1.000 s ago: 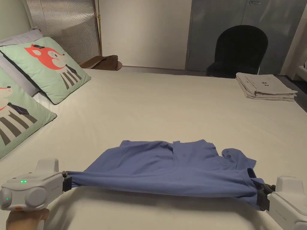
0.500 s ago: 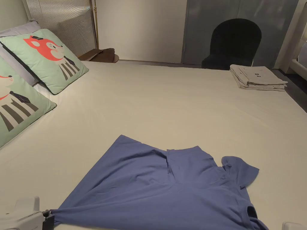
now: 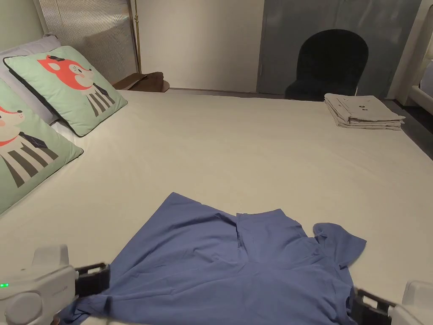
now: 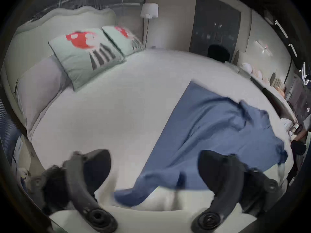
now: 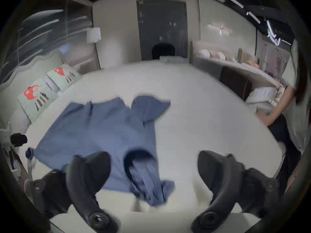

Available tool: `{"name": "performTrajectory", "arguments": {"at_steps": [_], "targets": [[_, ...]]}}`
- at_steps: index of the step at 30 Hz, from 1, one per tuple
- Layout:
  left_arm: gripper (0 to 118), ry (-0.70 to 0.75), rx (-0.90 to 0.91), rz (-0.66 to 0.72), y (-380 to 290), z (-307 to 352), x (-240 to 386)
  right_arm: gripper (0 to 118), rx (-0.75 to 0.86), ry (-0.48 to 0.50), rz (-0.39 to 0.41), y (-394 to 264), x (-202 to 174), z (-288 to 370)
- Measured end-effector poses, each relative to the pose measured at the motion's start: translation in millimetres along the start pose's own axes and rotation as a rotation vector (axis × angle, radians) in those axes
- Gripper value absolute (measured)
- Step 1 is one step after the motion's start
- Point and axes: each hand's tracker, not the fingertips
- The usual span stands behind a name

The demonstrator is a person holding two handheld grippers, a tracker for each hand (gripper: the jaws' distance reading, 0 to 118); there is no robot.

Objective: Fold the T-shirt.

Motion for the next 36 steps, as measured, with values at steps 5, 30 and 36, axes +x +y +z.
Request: {"name": "performTrajectory", "arguments": {"at_steps": [5, 30, 36], "targets": [[108, -0.111, 0.247, -0.010, 46, 38, 41, 107, 0.226, 0.028, -0.003, 58, -18, 26], [0, -0.139, 0.496, -0.187, 61, 49, 113, 0, 0.483, 0.017, 0.177, 90, -78, 50], [0, -0.116, 0.294, -0.167, 56, 35, 75, 0, 0.467, 0.039, 0.179, 89, -82, 45]]}}
